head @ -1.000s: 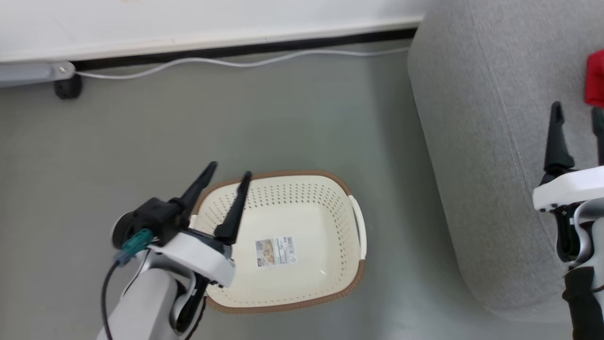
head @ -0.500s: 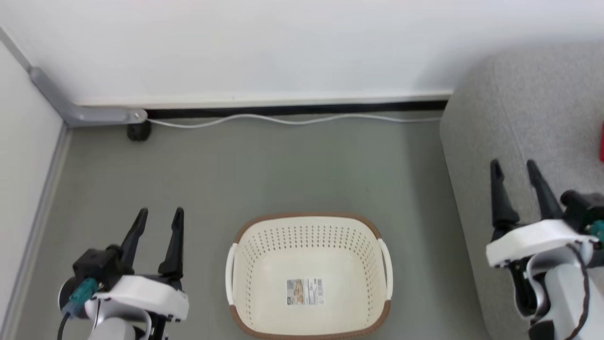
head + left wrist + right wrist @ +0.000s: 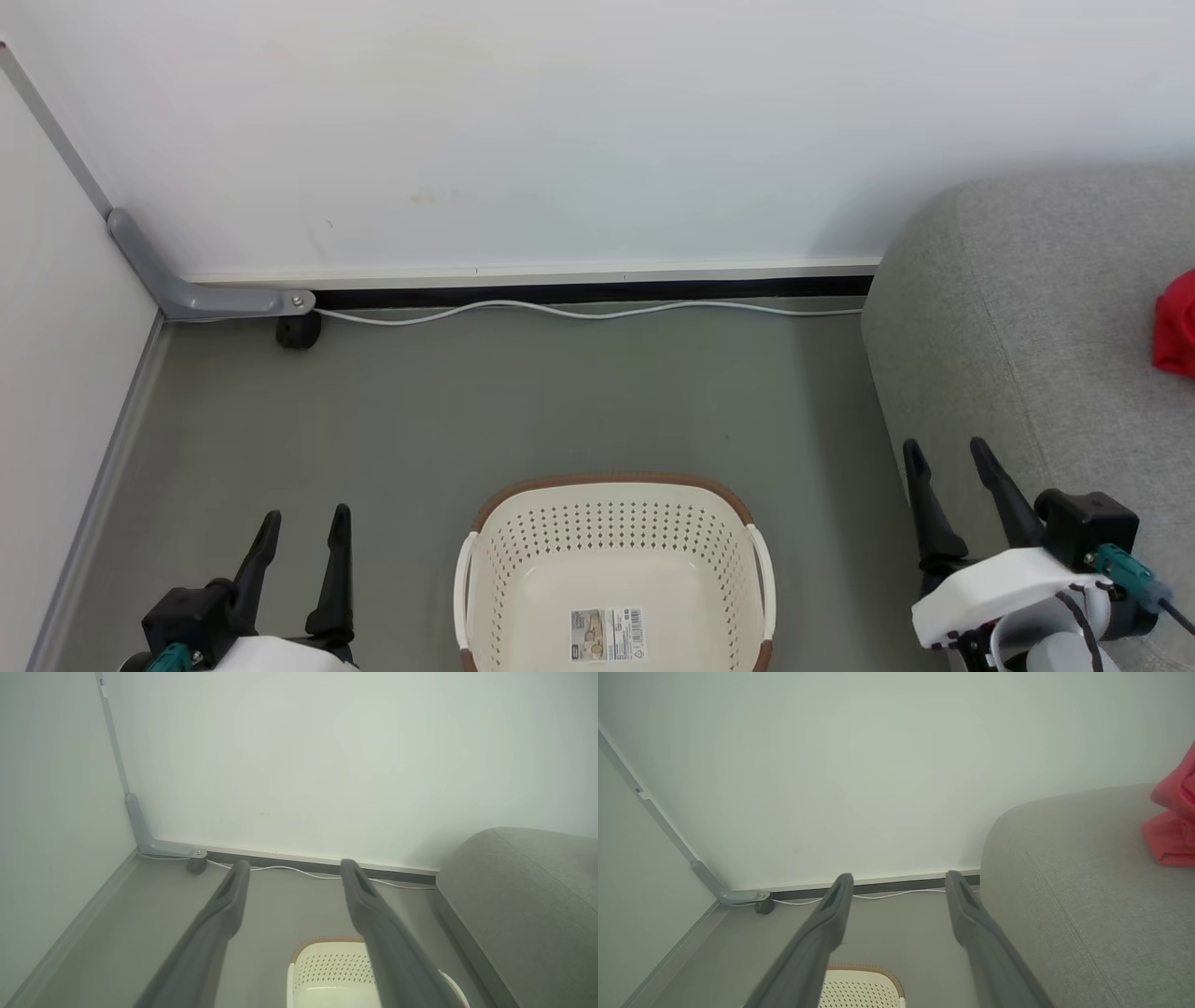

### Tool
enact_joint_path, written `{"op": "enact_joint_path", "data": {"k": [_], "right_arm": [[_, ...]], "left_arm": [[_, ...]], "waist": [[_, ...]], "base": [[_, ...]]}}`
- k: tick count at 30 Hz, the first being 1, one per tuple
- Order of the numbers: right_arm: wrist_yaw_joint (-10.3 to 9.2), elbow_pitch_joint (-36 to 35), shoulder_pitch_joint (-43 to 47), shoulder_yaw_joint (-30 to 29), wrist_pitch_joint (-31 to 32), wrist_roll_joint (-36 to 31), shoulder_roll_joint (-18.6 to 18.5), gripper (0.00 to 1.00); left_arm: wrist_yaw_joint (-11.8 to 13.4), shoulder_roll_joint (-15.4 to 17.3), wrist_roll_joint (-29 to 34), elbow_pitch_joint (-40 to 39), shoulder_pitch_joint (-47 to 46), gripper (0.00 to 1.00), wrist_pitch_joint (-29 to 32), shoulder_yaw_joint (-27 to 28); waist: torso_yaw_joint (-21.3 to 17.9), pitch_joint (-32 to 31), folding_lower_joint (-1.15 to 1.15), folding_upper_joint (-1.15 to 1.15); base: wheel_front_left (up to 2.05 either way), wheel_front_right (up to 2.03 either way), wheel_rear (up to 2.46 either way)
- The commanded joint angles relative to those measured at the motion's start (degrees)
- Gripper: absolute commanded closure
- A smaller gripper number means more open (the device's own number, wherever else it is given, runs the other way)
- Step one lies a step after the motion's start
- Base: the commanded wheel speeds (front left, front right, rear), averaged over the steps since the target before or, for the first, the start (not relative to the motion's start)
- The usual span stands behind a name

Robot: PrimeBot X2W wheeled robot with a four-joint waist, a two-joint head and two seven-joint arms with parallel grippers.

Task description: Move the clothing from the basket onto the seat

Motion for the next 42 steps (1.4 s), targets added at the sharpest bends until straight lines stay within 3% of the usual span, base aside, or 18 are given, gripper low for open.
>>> {"op": "enact_joint_path", "data": {"k": [1, 29, 30, 42], "right_arm": [[0.07, -1.54, 0.04, 1.74, -0.76, -0.76, -0.01, 0.0], [0.07, -4.77, 3.03, 1.72, -0.76, -4.18, 0.95, 0.0], [0.0, -2.77, 4.03, 0.68, 0.03, -3.79, 0.98, 1.0], [0.0, -1.43, 5.52, 0.14, 1.48, 1.84, 1.32, 1.0]], "left_arm": [[-0.23, 0.56, 0.56, -1.7, -0.61, 0.0, -0.29, 2.26], [-0.23, -0.09, 0.4, -2.91, 1.38, 0.0, -0.29, 2.56], [0.01, -0.55, 0.57, -1.38, 2.47, 1.0, 0.0, 0.98], [-0.01, -1.17, -4.89, 0.72, 2.21, 1.0, 1.69, 1.14]], "waist": [[-0.43, -0.46, 0.0, 0.0], [-2.57, -1.59, 0.0, 0.0], [-2.58, -1.59, 0.0, 0.0], [-2.49, -1.72, 0.08, 0.0]], "base": [[0.0, 0.0, 0.0], [0.0, 0.0, 0.0], [0.0, 0.0, 0.0], [0.0, 0.0, 0.0]]}}
